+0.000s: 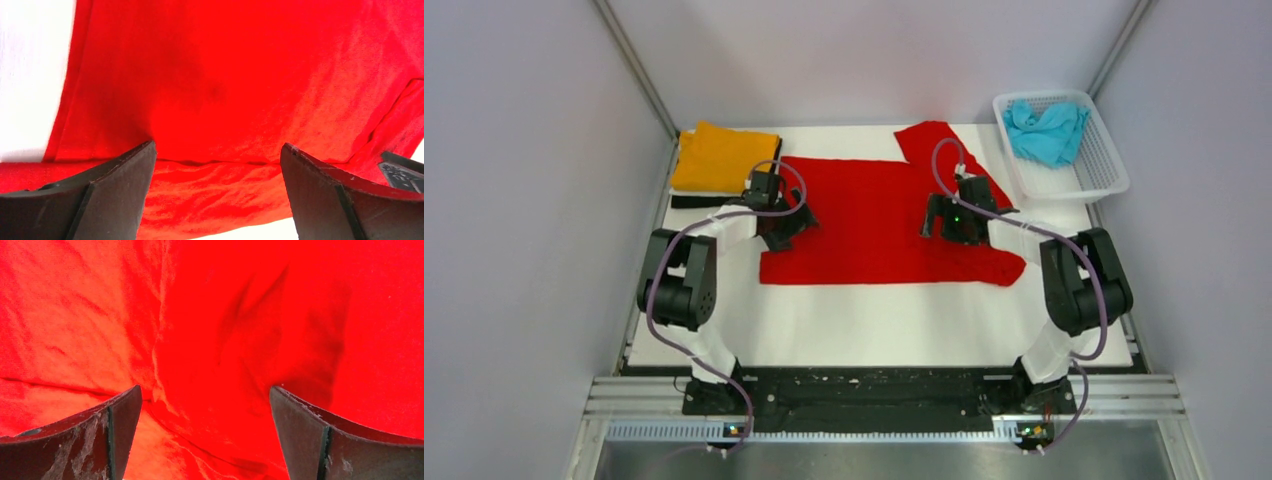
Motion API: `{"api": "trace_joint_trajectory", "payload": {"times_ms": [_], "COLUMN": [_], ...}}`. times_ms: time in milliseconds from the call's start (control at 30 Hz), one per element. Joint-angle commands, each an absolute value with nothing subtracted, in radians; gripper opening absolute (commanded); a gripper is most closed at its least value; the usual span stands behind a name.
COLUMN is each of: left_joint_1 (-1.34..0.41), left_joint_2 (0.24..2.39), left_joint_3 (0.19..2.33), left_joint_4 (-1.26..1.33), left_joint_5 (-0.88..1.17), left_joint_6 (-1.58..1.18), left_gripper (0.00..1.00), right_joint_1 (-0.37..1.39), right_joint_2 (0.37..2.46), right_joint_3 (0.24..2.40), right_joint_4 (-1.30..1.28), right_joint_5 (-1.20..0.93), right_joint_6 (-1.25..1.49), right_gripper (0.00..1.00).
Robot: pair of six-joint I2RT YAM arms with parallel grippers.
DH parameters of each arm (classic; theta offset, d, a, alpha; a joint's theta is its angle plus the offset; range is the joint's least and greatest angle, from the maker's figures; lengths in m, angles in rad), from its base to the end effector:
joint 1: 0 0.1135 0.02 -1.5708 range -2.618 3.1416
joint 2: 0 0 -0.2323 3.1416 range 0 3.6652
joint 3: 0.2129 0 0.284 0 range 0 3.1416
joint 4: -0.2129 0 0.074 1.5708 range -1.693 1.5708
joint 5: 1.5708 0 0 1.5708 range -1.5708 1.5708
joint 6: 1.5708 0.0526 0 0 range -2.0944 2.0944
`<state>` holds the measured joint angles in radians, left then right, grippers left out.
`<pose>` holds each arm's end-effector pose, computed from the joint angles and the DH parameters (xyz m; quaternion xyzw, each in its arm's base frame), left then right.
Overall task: Fold and stack the t-shirts
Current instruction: Grab the side of the flattened tshirt furthest away from the robot with both arms
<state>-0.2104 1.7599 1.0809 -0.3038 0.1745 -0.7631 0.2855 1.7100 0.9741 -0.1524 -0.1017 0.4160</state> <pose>0.3767 -0.0898 0.1094 -0.2358 0.9242 -0.2087 0.2161 0.3611 0.1116 0.1037 0.0444 0.9402 0.1598 0.2974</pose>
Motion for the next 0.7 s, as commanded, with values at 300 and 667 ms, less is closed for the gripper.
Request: {"api": "trace_joint_trajectory", "payload": {"times_ms": [300, 667], "left_joint_1": [-0.216, -0.242], "left_joint_2": [1.589, 1.187], "left_joint_3": [0.702, 0.466], "left_joint_4": [-0.314, -0.508], "left_joint_5": [0.126, 0.063], "left_joint_6": [-0.779, -0.839], "left_gripper": [0.98, 0.99], "right_joint_1": [0.376, 0.420], "right_joint_2": [1.394, 0.994], "right_joint_3": [0.595, 0.415], "right_joint_4": [-0.253, -0.451], "right_joint_5": [-0.058, 0.033], "right_joint_6": [0.524, 0.613], "right_gripper": [0.99, 0.99]}}
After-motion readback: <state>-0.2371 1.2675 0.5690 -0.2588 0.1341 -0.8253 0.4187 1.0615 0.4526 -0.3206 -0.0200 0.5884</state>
